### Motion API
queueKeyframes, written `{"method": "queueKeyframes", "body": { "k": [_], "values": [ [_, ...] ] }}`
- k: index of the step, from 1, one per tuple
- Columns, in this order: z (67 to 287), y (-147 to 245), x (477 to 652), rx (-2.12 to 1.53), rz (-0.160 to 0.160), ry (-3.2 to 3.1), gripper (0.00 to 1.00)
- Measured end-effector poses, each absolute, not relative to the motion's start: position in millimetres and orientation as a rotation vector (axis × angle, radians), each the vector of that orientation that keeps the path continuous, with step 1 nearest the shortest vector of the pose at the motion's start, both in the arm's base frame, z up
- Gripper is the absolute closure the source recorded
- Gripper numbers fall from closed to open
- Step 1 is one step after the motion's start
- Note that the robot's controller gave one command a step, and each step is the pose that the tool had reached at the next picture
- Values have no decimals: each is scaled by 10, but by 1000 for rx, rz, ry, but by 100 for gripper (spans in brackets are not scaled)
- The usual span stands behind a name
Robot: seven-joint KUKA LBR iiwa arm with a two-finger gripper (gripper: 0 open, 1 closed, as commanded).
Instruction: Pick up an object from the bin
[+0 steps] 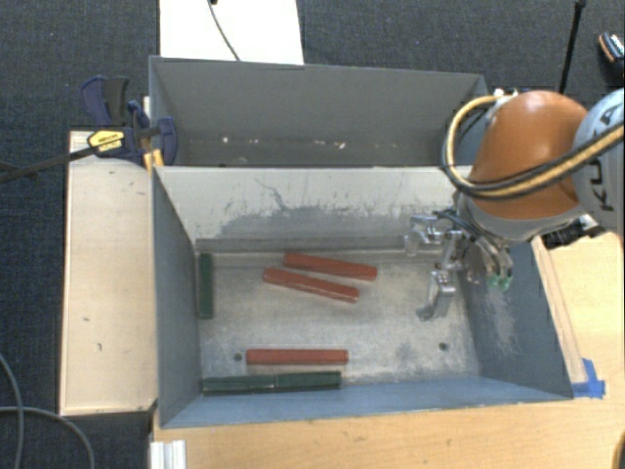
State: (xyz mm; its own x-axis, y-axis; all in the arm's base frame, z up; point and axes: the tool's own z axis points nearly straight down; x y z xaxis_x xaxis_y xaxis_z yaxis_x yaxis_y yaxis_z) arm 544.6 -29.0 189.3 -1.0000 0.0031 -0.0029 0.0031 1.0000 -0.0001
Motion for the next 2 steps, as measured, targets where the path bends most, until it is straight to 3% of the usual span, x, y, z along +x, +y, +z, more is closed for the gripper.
{"method": "queueKeyframes", "body": {
  "k": [1, 2],
  "values": [
    [809, -85, 5798, -366, 2, 3123, 0],
    [714, 520, 5653, -408, 6, 3115, 0]
  ]
}}
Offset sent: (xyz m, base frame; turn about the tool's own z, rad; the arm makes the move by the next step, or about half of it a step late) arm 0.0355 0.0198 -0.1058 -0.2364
